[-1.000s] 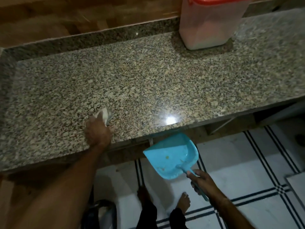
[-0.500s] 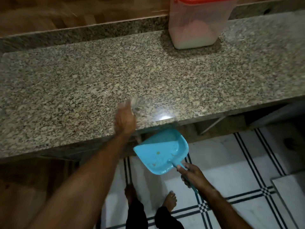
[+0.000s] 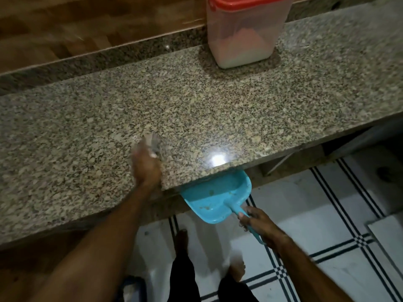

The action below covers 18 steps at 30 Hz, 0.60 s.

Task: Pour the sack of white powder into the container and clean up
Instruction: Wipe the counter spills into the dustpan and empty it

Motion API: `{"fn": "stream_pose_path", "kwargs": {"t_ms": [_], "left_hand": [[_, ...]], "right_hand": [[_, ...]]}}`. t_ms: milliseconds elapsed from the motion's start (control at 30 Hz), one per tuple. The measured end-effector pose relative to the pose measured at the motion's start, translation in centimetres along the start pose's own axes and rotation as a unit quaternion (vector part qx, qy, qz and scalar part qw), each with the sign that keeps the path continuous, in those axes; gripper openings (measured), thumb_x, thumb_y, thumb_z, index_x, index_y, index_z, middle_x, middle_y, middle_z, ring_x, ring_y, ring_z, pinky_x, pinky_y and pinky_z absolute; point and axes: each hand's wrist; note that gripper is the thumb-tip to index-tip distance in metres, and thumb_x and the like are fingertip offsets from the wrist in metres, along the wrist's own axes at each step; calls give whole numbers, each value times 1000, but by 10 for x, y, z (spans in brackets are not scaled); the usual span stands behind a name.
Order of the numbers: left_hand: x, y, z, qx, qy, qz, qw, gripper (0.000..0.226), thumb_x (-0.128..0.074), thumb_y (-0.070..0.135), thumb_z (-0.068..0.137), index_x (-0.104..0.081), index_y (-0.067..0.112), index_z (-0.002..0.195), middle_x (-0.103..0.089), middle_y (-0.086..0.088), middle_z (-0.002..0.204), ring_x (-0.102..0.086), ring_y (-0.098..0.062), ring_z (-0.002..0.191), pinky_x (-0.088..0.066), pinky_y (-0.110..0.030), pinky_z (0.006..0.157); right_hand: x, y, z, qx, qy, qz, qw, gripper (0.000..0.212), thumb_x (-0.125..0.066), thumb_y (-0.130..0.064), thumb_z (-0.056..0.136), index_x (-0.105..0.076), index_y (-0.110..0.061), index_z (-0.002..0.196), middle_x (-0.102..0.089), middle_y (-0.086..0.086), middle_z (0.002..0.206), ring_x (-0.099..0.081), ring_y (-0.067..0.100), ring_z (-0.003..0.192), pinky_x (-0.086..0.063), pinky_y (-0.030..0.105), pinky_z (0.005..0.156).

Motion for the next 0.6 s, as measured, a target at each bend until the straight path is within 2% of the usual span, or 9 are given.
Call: {"fn": "stream_pose_path", "kwargs": {"t_ms": [33,67,100,167,267,367,467,533,600], "left_hand": [[17,-9,21,41,41,-27,998,24,-54,41,100,-63,22,112,-68,-1,108,-58,5,75,-49,-16,65],[30,-23,46,88,62,-6,994,34,-53,45,100,-63,21,120,-68,-6,115,-67,-9,92,-56,-29,77],[41,-32,69,123,63,48,989,37,-54,39,100,-59,19,131,-63,-14,126,-65,-25,108,-56,-43,88],[45,-47,104,171,21,161,972,44,-56,28,100,-49,16,142,-51,-24,136,-56,-44,120,-51,-54,97],[16,-28,115,83,-22,190,978,47,-45,45,99,-57,15,133,-58,-20,129,-60,-40,114,-53,-51,92],[-34,20,74,-103,-142,125,977,31,-47,22,102,-64,12,126,-65,-17,125,-61,-37,113,-51,-46,94],[-55,51,39,-211,-248,52,944,51,-27,53,104,-64,26,125,-69,-7,122,-68,-26,107,-57,-45,92],[-48,49,62,-192,-219,47,956,50,-40,62,101,-63,26,126,-71,-6,114,-71,-25,99,-60,-40,80],[-30,33,108,-152,-127,107,974,37,-47,46,104,-60,21,128,-70,-9,111,-69,-25,92,-53,-29,67]], "right_hand": [[-1,-1,0,-4,3,-2,1000,26,-64,-32,102,-70,-7,106,-72,4,86,-67,11,78,-57,28,72],[-4,-2,1,-6,12,-1,1000,27,-64,-34,102,-71,-8,106,-73,3,86,-68,12,79,-56,28,73],[-7,-2,2,-8,25,6,1000,26,-65,-34,102,-71,-9,104,-74,3,85,-68,13,78,-56,29,73],[-14,-2,4,-12,50,20,998,21,-66,-32,101,-72,-11,99,-74,3,81,-67,14,76,-55,30,73],[-29,-2,11,-28,78,31,996,21,-68,-29,100,-71,-11,92,-73,1,76,-66,16,71,-53,35,73],[-43,-4,12,-44,94,49,993,21,-67,-28,101,-68,-11,88,-72,3,76,-64,17,70,-52,36,74],[-49,-8,6,-56,108,62,991,21,-66,-27,102,-69,-8,94,-71,7,81,-63,15,70,-53,35,75],[-52,-9,0,-62,120,69,988,21,-66,-30,102,-71,-10,99,-72,5,83,-64,14,71,-54,34,76],[-53,-13,-6,-68,124,78,987,20,-66,-34,101,-72,-15,100,-73,3,85,-66,12,74,-54,31,76]]}}
Point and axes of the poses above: each hand's wrist, its own z-axis towards the middle knuckle, its own x-axis out of the back of the hand, y = z × x
